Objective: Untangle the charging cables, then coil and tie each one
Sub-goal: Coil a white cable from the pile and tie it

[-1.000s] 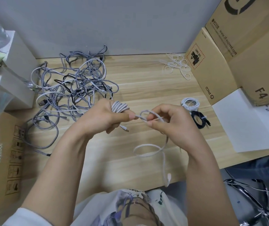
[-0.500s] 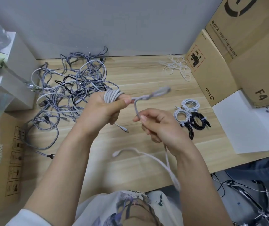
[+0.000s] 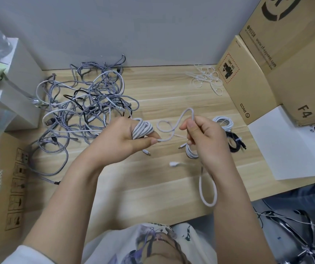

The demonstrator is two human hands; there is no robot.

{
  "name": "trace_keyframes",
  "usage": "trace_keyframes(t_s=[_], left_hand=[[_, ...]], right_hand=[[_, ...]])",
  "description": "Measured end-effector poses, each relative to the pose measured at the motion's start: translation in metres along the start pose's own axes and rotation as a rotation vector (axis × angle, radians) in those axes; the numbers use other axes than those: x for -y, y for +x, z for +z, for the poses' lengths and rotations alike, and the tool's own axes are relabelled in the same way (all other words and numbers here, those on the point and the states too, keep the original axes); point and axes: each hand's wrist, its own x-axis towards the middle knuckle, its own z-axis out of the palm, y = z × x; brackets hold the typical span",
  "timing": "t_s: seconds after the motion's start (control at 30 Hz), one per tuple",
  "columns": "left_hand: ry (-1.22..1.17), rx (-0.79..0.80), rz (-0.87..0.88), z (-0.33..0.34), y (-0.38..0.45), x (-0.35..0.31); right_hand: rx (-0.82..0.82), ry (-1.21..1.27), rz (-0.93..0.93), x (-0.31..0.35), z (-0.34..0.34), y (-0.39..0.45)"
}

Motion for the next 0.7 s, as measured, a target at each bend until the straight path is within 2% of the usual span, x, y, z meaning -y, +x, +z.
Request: trace_keyframes(t_s=[0.13, 0.23, 0.33, 0.4, 0.47, 0.6, 0.7], left_hand=[[-0.257, 0.147, 0.029, -0.003, -0.004, -0.01], [-0.381, 0.1, 0.055, -0.004, -0.004, -0.014], [-0.481, -0.092, 0.017, -0.001, 0.0, -0.018], [-0.487, -0.245, -0.056, 0.001, 0.005, -0.019], [-0.463, -0.333, -0.115, 0.003, 0.009, -0.017], [-0.345, -0.385, -0.171, 0.007, 0.011, -0.009], [-0.247, -0.358, -0.155, 0.009, 0.01, -0.004]], right_hand=[[0.048, -0.366, -0.014, -0.007, 0.003, 0.005], [0.114, -0.56, -0.099, -0.008, 0.008, 0.004], [0.246, -0.388, -0.163, -0.001, 0.012, 0.0], [0.357, -0.211, -0.179, 0.006, 0.017, -0.005], [0.435, -0.087, -0.178, 0.013, 0.023, -0.011], [0.399, 0.114, -0.138, 0.022, 0.029, -0.014], [0.367, 0.206, -0.121, 0.027, 0.03, -0.016]])
